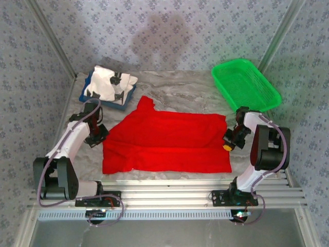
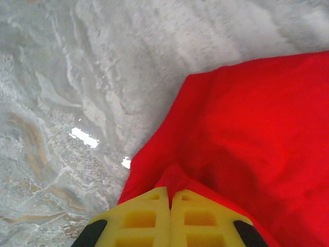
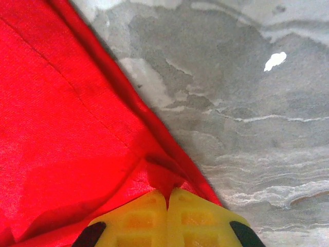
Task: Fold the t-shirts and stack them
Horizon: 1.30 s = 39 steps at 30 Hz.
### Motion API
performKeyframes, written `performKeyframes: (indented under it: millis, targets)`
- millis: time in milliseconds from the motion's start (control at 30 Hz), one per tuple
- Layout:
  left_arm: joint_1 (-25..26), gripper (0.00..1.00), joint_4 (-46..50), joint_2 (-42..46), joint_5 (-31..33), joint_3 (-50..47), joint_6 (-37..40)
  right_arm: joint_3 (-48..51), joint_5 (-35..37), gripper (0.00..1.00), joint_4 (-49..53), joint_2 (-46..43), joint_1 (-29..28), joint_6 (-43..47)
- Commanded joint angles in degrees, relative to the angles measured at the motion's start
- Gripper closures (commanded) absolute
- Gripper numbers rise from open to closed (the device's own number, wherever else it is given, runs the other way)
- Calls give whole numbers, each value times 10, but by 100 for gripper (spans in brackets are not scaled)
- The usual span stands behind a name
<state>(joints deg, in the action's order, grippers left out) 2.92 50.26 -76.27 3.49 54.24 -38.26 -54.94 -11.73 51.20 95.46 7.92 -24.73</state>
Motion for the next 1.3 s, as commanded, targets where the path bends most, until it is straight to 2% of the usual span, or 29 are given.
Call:
performKeyframes:
  millis: [0,300,567,600,633,667,700,767,800,867,967,1067,1267]
  targets:
    - [8,100,17,-15,20,26,25,-7,21,100,-1,10,0,9]
    - [24,100,5,-86,14,73,65,0,19,100,-10,14,-1,10]
    - [31,100,-22,-132,2,73,57,-4,19,100,-19,26,-4,11]
    - [31,97,-24,-138,-1,73,51,-6,18,94,-20,28,-4,11]
    - [30,88,-23,-143,-2,74,45,-8,14,90,-19,29,-4,12]
    - [29,74,-21,-146,-8,76,38,-10,5,82,-20,29,-4,11]
    - [27,58,-19,-142,-16,81,30,-13,1,70,-19,25,-3,11]
    - [26,37,-3,-112,-23,89,6,-20,-2,53,-10,1,-3,11]
    - [24,25,6,-87,-28,90,-9,-23,-3,47,1,-19,-3,11]
    - [20,10,22,-31,-46,77,-39,-29,-9,38,34,-60,0,16]
    - [17,5,61,34,-73,41,-75,-31,-25,30,73,-116,2,17]
    - [15,5,97,90,-92,-9,-107,-14,-55,29,103,-160,-12,1]
    - [11,14,116,180,-117,-110,-167,24,-80,29,136,-224,-55,-21]
